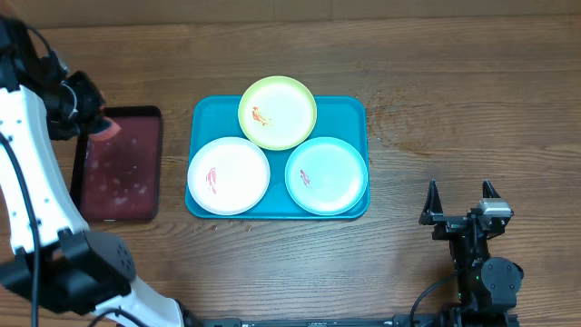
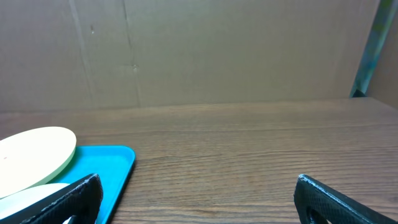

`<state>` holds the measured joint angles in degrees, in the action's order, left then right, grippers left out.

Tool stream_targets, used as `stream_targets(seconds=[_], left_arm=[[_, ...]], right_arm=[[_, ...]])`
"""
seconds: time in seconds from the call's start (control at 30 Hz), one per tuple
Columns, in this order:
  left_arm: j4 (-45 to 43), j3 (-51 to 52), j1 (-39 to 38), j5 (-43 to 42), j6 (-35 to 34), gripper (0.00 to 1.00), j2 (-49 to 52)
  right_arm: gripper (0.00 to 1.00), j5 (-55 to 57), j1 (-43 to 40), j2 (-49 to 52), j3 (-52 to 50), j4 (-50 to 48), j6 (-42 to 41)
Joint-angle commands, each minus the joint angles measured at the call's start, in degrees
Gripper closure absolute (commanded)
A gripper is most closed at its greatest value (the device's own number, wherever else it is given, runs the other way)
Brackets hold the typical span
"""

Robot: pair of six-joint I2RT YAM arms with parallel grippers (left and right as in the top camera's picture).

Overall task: Clean dirty plates on tray and stack at the side
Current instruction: 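Carry the sponge with the left gripper onto the white plate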

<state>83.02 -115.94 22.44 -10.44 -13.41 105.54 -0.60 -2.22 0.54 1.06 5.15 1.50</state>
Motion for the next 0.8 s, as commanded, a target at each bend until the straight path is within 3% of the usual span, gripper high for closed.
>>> stream_targets(seconds=[0.0,0.2,0.43,0.57,0.77], left_arm=[[2.56,0.31,-4.76,-1.66,1.22,0.96,-0.28],[-2.19,14.23,-14.60,-4.46,1.90,0.96,0.98],[-20.90,32.30,-26.18,-3.89,0.87,0.96,1.07],[-27.74,37.94,-29.22,-1.16,-3.61,0.96,1.07],[-35.36,45.51,-30.36,-0.72,-3.96,0.96,1.07]], right_arm=[[0.00,0.35,-0.15,-0.37,-0.61,-0.33,0.04],[0.00,0.35,-0.15,-0.37,-0.61,-0.33,0.04],[0.00,0.33,-0.15,-0.37,-0.61,-0.33,0.04],[0.00,0.33,-0.15,-0.37,-0.61,-0.33,0.04],[0.00,0.33,-0.15,-0.37,-0.61,-0.33,0.04]])
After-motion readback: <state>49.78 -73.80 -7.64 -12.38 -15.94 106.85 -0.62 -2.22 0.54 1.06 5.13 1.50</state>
